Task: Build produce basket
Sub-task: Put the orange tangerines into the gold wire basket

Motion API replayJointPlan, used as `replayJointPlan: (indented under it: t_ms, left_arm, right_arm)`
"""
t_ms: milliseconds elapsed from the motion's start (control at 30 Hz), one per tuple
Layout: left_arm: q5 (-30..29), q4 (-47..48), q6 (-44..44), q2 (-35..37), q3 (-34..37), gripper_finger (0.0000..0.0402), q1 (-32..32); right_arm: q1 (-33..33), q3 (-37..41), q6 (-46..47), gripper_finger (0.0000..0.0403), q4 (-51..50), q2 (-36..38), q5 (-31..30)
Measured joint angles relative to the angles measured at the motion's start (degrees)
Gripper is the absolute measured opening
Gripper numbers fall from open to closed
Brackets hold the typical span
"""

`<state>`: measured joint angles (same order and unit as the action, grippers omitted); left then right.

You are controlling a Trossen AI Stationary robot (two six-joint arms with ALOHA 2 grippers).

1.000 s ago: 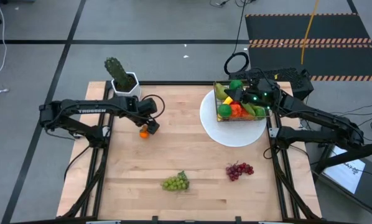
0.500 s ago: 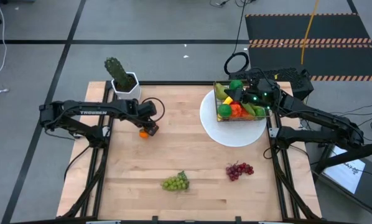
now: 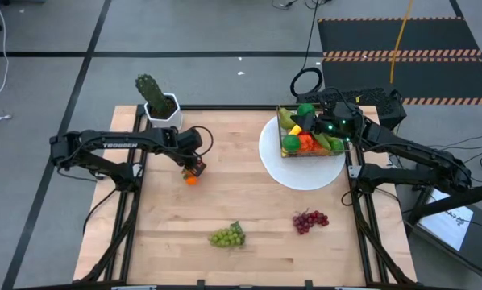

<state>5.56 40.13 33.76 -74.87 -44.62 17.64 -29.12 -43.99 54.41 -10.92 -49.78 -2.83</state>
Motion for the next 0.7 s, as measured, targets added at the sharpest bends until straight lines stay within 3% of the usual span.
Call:
replayJointPlan:
  t_ms: [367,567,700]
  left_arm:
    - [-0.58,0.15,-3.91,1.86,-12.75,0.0007,-0.11]
    - [-0.55,-3.18,-16.64,1.88,-20.13,0.0009,-0.41]
    - [3.3,-6.9,-26.58,1.87,-24.03,0.0006,-0.56]
  right_arm:
    - [2.51,-0.02,-2.19,0.0381,6.63,-0.92,-0.04]
    - [7.53,-0.09,-12.33,0.0381,24.32,-5.01,7.4]
    - [11.33,-0.09,-14.12,0.0381,32.32,-9.02,9.09]
